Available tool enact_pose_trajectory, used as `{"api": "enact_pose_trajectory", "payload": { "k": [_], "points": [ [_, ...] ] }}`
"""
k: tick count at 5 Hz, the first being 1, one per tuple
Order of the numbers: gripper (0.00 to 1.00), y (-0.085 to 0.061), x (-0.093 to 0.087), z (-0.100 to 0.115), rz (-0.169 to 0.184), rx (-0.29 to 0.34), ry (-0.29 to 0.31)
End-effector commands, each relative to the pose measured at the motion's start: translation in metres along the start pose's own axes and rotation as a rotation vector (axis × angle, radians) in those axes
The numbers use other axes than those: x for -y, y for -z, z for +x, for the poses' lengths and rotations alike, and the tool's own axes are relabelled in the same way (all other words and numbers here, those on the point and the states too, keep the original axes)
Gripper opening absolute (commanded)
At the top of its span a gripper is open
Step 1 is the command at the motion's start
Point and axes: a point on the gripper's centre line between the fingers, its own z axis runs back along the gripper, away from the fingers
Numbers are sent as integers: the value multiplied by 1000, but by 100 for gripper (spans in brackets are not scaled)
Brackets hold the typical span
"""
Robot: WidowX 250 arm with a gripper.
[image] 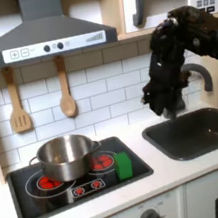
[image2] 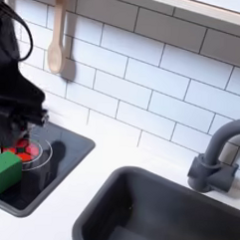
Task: Push button
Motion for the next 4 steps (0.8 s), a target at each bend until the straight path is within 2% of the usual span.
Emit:
{"api": "enact_pose_trajectory", "payload": {
  "k": [1,4],
  "points": [
    [0,-6,-13,22,-3,73,-28],
    [0,-7,-33,56,24,239,-47]
  ]
}}
